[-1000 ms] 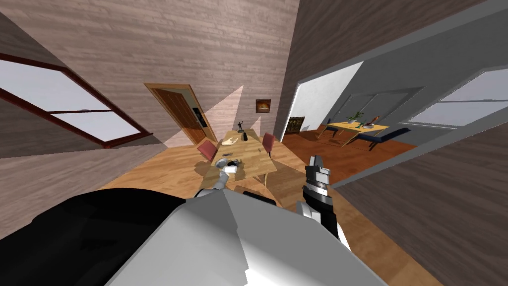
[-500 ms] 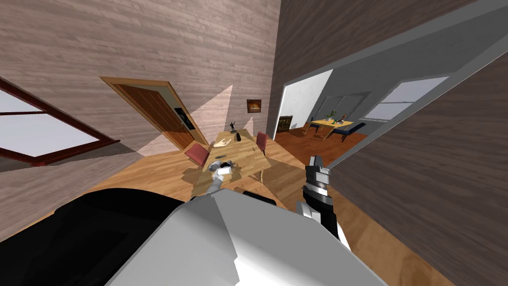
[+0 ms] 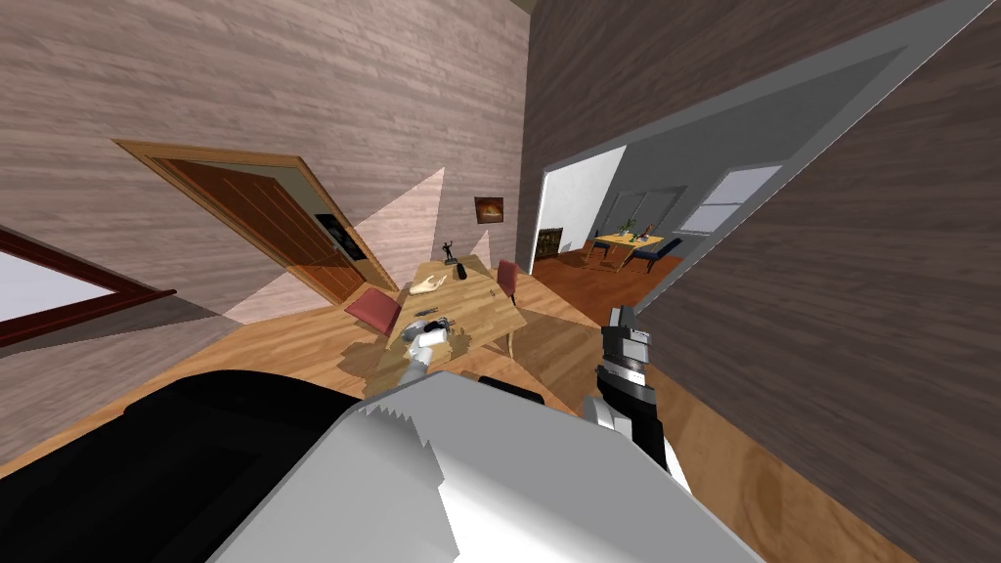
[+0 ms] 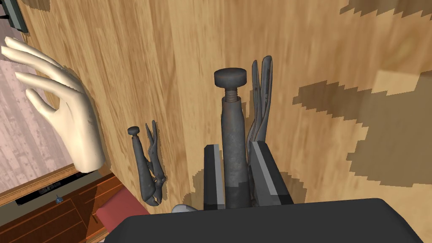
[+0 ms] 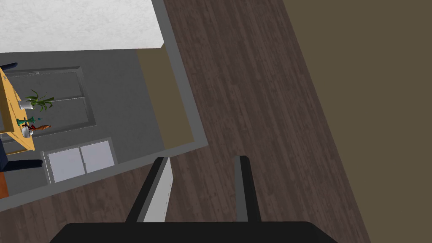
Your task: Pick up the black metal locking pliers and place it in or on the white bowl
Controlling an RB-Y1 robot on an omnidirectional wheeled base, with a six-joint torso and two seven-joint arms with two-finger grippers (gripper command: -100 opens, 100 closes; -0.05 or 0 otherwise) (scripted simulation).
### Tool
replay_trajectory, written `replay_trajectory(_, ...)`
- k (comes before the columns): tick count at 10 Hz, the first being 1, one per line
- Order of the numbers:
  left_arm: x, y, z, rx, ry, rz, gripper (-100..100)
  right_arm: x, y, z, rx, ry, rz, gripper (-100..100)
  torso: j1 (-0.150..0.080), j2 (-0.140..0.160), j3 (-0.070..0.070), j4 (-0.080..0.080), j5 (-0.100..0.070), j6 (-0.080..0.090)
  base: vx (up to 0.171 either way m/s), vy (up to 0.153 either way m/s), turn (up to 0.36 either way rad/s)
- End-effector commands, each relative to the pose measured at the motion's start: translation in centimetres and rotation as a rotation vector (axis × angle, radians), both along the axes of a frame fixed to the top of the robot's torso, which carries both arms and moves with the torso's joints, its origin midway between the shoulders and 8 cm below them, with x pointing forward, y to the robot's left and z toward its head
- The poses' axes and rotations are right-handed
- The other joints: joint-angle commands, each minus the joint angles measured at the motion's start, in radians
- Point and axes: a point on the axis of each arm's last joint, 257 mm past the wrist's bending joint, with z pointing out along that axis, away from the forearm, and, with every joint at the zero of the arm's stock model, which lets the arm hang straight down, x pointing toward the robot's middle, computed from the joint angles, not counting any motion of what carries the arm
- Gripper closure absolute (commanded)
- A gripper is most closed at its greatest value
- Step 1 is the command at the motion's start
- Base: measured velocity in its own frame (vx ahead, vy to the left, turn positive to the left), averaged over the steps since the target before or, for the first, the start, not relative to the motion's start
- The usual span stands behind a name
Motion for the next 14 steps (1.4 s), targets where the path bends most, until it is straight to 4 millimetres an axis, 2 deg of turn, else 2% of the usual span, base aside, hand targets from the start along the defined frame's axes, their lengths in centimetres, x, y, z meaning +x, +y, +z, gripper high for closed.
replay_trajectory(1, 0.0, 0.0, 0.0, 0.0, 0.0, 0.0, 0, 0.0, 0.0, 0.0, 0.0, 0.0, 0.0, 0, 0.0, 0.0, 0.0, 0.0, 0.0, 0.0, 0.0, 0.0, 0.0)
replay_trajectory(2, 1.5, 0.0, 1.4, -0.017, -0.025, 0.009, 100, 0.0, 0.0, 0.0, 0.0, 0.0, 0.0, 0, 0.0, -0.001, 0.0, 0.0, 0.0, 0.0, -0.037, -0.042, 0.003)
replay_trajectory(3, 1.9, 0.1, 1.9, -0.022, -0.032, 0.012, 100, 0.0, 0.0, 0.0, 0.0, 0.0, 0.0, 0, -0.003, 0.0, 0.0, 0.001, -0.001, 0.001, -0.057, -0.071, -0.008)
replay_trajectory(7, 4.9, 0.6, 5.6, -0.059, -0.087, 0.034, 100, 0.0, 0.0, 0.0, 0.0, 0.0, 0.0, 0, -0.005, 0.003, 0.002, 0.001, -0.001, 0.0, -0.065, -0.055, -0.002)
replay_trajectory(12, 6.0, 2.0, 9.0, -0.074, -0.116, 0.056, 100, 0.0, 0.0, 0.0, 0.0, 0.0, 0.0, 0, 0.003, 0.003, 0.002, 0.002, 0.001, -0.002, -0.044, 0.016, 0.005)
replay_trajectory(14, 5.9, 2.9, 10.1, -0.072, -0.116, 0.064, 100, 0.0, 0.0, 0.0, 0.0, 0.0, 0.0, 0, 0.004, 0.003, 0.002, 0.002, 0.001, -0.002, -0.031, 0.053, 0.003)
